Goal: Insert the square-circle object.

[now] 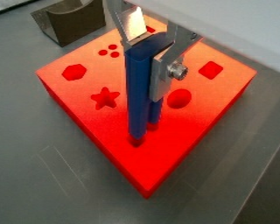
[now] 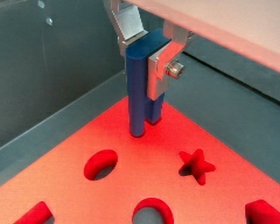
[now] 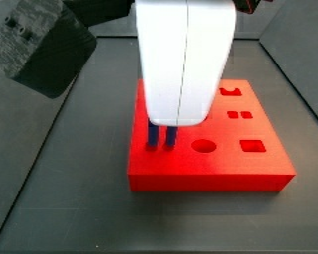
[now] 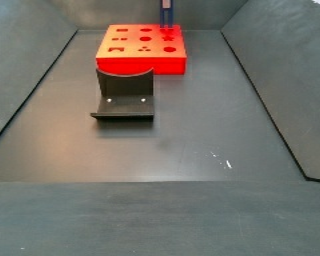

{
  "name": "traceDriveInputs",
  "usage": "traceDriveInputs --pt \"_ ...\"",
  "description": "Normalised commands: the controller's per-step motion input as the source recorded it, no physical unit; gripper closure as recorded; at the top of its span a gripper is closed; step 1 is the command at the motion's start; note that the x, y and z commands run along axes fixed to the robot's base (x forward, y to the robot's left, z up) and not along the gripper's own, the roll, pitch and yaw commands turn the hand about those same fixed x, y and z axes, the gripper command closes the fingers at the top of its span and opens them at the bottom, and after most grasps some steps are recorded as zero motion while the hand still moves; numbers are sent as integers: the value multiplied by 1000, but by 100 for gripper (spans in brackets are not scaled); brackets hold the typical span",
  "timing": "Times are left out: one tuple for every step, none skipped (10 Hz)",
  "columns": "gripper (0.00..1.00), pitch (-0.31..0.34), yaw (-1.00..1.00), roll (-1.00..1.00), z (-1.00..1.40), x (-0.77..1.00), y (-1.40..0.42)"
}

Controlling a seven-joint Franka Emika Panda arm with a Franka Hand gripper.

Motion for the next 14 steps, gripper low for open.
traceDriveInputs --pt "100 -20 -9 0 -191 0 -6" --pt "100 -26 -20 0 -149 0 -37" --pt "100 -34 -9 0 -134 0 -54" --pt "100 -37 0 0 -137 0 -69" --pt "100 -30 0 0 -183 17 -60" --pt "100 -21 0 14 -283 37 0" --pt "100 -14 0 47 -386 103 0" --pt "100 -36 -11 50 -503 129 0" --pt "100 -66 -66 49 -609 149 0" --pt "100 -73 -60 64 -666 160 0" --pt "100 -71 -34 57 -660 231 0" --pt "100 -70 -40 63 -623 143 0" --pt "100 -81 0 89 -586 0 49" --pt "100 -116 0 84 -700 -49 20"
